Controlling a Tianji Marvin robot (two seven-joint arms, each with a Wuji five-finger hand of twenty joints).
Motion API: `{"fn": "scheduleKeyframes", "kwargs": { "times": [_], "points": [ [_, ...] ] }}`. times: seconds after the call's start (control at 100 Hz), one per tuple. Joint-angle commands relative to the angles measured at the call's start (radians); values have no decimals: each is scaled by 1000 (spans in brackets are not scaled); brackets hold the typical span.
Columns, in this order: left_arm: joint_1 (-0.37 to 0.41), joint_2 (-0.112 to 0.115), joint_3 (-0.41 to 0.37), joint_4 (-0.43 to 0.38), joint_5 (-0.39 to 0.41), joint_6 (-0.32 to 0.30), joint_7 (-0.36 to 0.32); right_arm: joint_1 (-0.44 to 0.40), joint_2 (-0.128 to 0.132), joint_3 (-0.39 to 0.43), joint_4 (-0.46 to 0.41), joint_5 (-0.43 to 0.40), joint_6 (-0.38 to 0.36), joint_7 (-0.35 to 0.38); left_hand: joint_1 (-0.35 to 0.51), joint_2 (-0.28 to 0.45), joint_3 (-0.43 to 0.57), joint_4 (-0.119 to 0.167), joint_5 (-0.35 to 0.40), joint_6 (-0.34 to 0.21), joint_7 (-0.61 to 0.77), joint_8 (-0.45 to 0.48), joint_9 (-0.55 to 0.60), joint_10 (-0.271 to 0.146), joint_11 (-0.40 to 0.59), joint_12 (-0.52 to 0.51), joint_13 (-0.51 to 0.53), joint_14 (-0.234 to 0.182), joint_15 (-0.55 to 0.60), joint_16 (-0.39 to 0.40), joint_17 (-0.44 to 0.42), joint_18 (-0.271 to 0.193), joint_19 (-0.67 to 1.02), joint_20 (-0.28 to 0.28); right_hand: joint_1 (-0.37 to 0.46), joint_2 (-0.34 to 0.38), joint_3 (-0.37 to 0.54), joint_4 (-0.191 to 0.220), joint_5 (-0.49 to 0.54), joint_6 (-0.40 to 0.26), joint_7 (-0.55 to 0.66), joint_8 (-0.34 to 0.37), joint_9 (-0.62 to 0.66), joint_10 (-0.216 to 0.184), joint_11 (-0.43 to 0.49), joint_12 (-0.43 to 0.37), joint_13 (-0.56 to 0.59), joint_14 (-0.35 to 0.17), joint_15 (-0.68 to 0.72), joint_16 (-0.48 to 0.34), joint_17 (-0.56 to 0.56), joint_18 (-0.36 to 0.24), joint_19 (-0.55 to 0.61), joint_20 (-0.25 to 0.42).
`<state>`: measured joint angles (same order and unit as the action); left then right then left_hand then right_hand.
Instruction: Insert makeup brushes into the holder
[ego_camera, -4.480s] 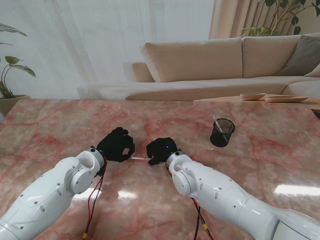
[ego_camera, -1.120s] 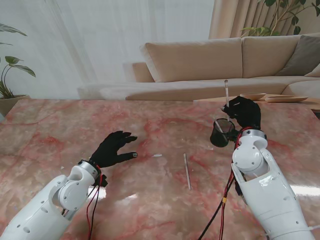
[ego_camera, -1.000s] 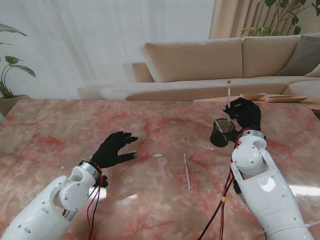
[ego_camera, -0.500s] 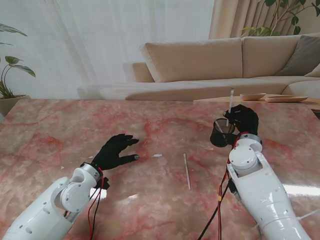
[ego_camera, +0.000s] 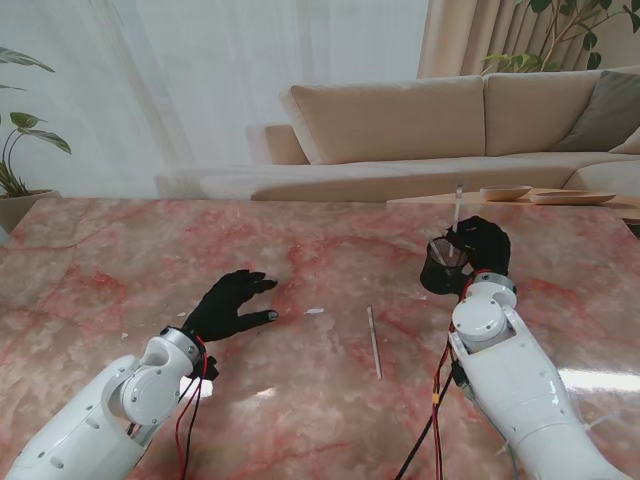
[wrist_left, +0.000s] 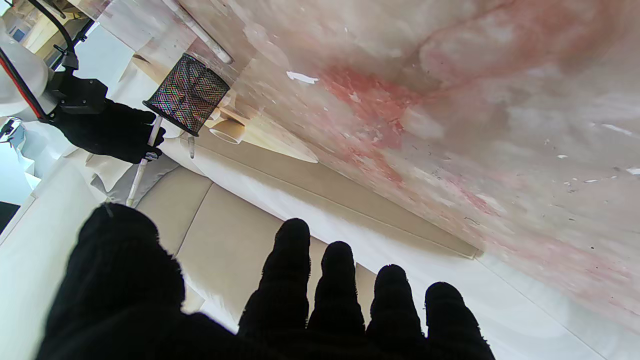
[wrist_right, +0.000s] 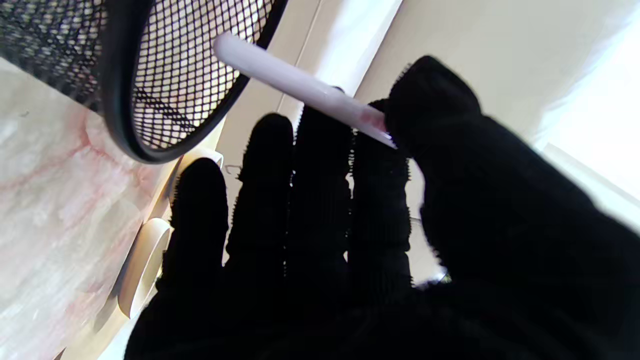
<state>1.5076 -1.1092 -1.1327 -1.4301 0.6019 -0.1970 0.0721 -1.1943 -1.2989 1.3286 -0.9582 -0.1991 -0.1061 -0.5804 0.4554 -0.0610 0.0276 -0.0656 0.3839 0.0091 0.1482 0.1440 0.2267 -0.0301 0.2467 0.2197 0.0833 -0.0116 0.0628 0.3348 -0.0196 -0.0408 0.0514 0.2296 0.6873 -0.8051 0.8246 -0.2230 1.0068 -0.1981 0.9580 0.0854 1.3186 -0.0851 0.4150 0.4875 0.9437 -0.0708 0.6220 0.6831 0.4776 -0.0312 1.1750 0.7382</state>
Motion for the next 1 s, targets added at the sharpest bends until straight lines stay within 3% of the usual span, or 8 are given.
{"fn": "scheduleKeyframes", "kwargs": {
  "times": [0.0, 0.2, 0.57, 0.67, 0.77, 0.87, 0.91, 0.99],
  "points": [
    [6, -1, 1, 4, -1, 4, -1, -3, -8, -2, 11, 0, -3, 6, 22, 42, -34, 39, 4, 2, -13, -14, -16, -22, -20, -10, -15, -54, 14, -8, -1, -17, -40, -20, 30, 70, 23, -11, 32, -115, 70, 3, 21, -40, -9, 6, -97, -67, -8, -30, -79, -65, -47, 34],
    [7, -1, 2, 4, -2, 5, -4, 0, -10, -8, 33, -10, -10, -10, 22, 44, -34, 39, 1, 2, -14, -15, -16, -23, -22, -11, -26, -63, -14, -23, 0, -20, -42, -31, 19, 80, 2, -15, 19, -132, 60, 0, 8, -66, -17, 8, -221, -96, 1, -53, -218, -74, -133, 25],
    [7, 1, 2, 7, -1, 4, -9, -1, -13, -14, 55, -10, -23, -18, 24, 45, -34, 39, 1, 1, -14, -15, -16, -25, -22, -11, -26, -64, -15, -18, 1, -23, -47, -41, 9, 103, -59, -13, -6, -174, 41, -21, -56, -104, -89, -23, -306, -126, -69, -137, -288, -61, -227, 29],
    [7, 1, 2, 7, -1, 5, -11, -1, -15, -16, 59, -2, -23, -16, 24, 45, -34, 39, 0, 2, -15, -15, -17, -24, -23, -12, -26, -64, -15, -17, 1, -24, -47, -43, 5, 107, -64, -12, -4, -193, 46, -16, -126, -98, -126, -43, -339, -126, -79, -144, -301, -65, -238, 31],
    [8, 1, 1, 7, 0, 4, -11, -2, -16, -17, 60, 2, -22, -13, 25, 44, -34, 39, 0, 0, -15, -15, -16, -24, -23, -12, -26, -63, -15, -16, 1, -24, -48, -45, 4, 109, -68, -11, -9, -208, 42, -1, -236, -86, -99, -83, -379, -126, -78, -155, -319, -72, -265, 52],
    [9, 2, 0, 7, 1, 5, -13, -2, -17, -18, 62, 8, -20, -11, 25, 45, -34, 39, 1, 1, -14, -15, -15, -23, -23, -12, -26, -62, -15, -16, 2, -24, -50, -48, 6, 109, -64, -10, -24, -195, 30, -7, -303, -88, -103, -103, -418, -126, -92, -160, -334, -70, -277, 53],
    [9, 2, -1, 7, 1, 5, -13, -3, -18, -18, 63, 11, -20, -11, 26, 45, -34, 39, 2, 1, -14, -15, -14, -23, -23, -12, -26, -62, -15, -15, 2, -23, -50, -49, 1, 107, -46, -14, -35, -189, 21, -18, -336, -88, -60, -164, -429, -124, -95, -165, -341, -68, -297, 68],
    [9, 2, -1, 8, 2, 3, -14, -3, -19, -17, 65, 18, -18, -11, 27, 44, -34, 39, 1, 1, -14, -15, -14, -23, -23, -12, -27, -62, -15, -15, 2, -23, -50, -50, -5, 106, -42, -13, -83, -160, -8, -35, -366, -85, -61, -172, -447, -124, -103, -168, -357, -70, -313, 65]
  ]
}}
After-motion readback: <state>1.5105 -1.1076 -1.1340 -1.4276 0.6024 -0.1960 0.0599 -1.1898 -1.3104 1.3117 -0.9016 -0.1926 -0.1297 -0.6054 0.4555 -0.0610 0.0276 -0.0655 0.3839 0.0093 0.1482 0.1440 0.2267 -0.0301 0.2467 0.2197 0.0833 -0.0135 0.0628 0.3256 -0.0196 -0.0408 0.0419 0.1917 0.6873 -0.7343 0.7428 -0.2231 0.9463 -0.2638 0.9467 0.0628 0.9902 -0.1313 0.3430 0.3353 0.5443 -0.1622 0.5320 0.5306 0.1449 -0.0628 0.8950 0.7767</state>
